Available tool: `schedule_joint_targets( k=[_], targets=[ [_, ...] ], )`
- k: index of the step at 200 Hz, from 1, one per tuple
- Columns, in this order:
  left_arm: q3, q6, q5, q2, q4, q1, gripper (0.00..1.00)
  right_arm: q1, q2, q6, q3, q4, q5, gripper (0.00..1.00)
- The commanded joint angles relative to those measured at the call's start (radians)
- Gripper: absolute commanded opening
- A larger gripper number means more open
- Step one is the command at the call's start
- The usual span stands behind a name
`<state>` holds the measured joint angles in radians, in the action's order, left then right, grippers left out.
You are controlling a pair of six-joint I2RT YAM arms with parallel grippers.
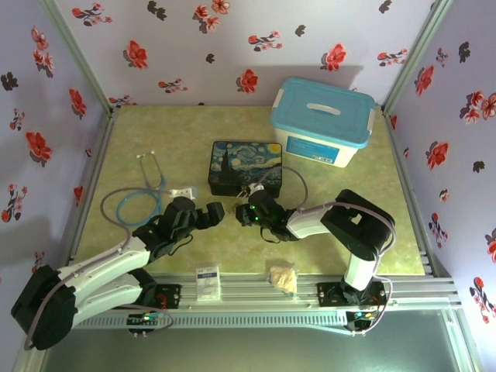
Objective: Unlock a padlock with a key
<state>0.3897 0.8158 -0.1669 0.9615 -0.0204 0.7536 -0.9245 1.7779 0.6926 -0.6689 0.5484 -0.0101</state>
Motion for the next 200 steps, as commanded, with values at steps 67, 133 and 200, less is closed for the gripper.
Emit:
schedule_joint_targets(
  k=[67, 133, 200],
  targets=[
    [0.226, -0.248, -0.054, 0.127, 0.054, -0.108, 1.0, 0.052, -0.002, 0.238, 0.17, 0.266, 0.025, 0.06],
    [0.458, -0.373, 0.012, 0.482, -0.02, -0.155, 0.95, 0.052, 0.115, 0.458, 0.225, 0.548, 0.017, 0.01],
    [0.528, -0.428, 0.017, 0.647, 0.023, -0.168, 0.77, 0.036, 0.208, 0.548, 0.242, 0.711, -0.08, 0.0]
  ],
)
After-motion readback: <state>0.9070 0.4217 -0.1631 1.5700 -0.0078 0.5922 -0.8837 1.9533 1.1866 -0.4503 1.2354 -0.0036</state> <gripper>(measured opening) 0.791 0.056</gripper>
